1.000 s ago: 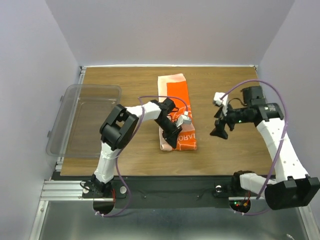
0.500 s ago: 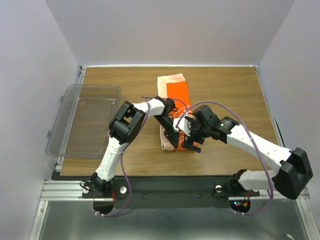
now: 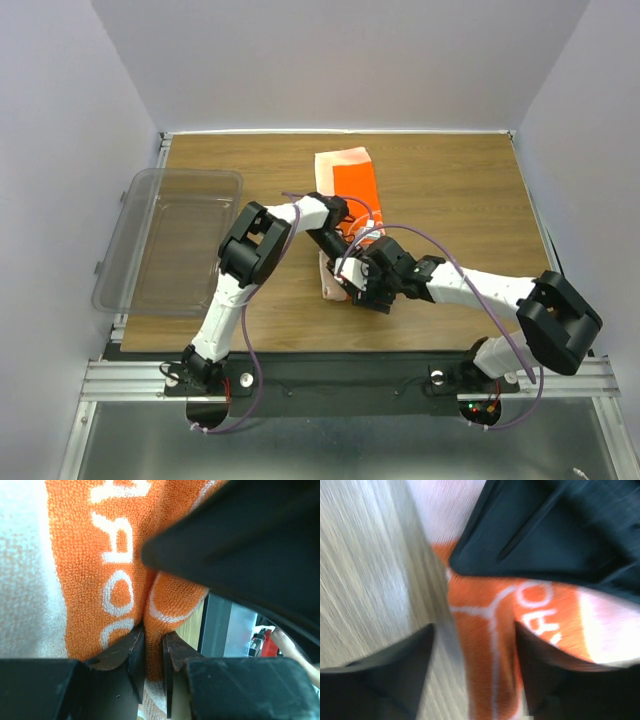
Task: Roll the towels
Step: Roll the towel
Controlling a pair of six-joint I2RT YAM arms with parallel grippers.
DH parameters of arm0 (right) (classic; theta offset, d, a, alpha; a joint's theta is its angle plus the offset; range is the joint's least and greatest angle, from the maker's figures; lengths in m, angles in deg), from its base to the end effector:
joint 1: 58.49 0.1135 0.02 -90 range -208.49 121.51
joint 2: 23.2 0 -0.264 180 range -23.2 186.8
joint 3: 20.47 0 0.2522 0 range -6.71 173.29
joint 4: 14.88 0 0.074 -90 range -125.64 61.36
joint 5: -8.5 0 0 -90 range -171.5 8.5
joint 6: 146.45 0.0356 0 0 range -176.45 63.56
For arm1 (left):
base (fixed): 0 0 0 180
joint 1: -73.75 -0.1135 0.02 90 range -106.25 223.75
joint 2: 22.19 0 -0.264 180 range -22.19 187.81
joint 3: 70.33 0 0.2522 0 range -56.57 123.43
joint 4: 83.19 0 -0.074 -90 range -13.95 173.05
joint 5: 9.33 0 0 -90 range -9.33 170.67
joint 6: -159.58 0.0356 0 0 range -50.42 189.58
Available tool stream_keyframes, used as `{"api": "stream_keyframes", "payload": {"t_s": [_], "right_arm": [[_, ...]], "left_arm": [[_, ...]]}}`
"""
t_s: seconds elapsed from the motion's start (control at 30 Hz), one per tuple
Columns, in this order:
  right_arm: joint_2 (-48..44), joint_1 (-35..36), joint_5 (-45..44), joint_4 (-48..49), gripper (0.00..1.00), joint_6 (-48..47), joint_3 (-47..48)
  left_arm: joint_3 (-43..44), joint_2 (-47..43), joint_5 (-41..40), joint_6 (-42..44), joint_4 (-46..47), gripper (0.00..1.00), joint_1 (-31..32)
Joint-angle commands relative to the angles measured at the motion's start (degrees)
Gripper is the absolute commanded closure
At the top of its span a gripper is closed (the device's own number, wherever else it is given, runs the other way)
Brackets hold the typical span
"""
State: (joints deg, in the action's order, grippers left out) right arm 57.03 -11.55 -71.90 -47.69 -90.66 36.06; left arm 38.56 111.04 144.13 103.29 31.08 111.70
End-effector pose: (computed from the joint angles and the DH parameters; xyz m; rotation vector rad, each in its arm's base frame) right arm 0.1775 0.1986 0.1813 -1.7164 1.9047 0.2994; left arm 0.3199 -0.2899 0.1120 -1.5438 -2.1398 1.6304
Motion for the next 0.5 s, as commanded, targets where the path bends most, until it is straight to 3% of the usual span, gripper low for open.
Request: {"api": "stream_keyframes", "payload": {"t_s": [0.0,0.03,0.13,0.27,0.47], "right_arm": [[0.46,-0.18,0.06,7.09,0.41,0.82,-2.07],[1.24,-0.62,1.72,7.18,0.50,0.91,-2.24],[2.12,-2.11,5.06,7.10,0.60,1.17,-2.07],[5.28,-8.60,16.56,5.00,0.85,2.84,1.09],[11.08,-13.97,29.23,-3.61,0.88,1.26,8.03]], "left_arm": [[0.85,1.51,-6.25,3.81,1.43,0.71,-1.39],[0.58,0.81,-5.90,3.73,1.78,0.71,-1.57],[-1.61,-1.56,-5.45,2.68,3.44,0.71,-2.71],[-8.54,-12.80,-5.54,-3.21,12.40,0.59,-5.87],[-14.09,-27.65,-7.56,-10.32,21.09,0.49,-10.00]]}}
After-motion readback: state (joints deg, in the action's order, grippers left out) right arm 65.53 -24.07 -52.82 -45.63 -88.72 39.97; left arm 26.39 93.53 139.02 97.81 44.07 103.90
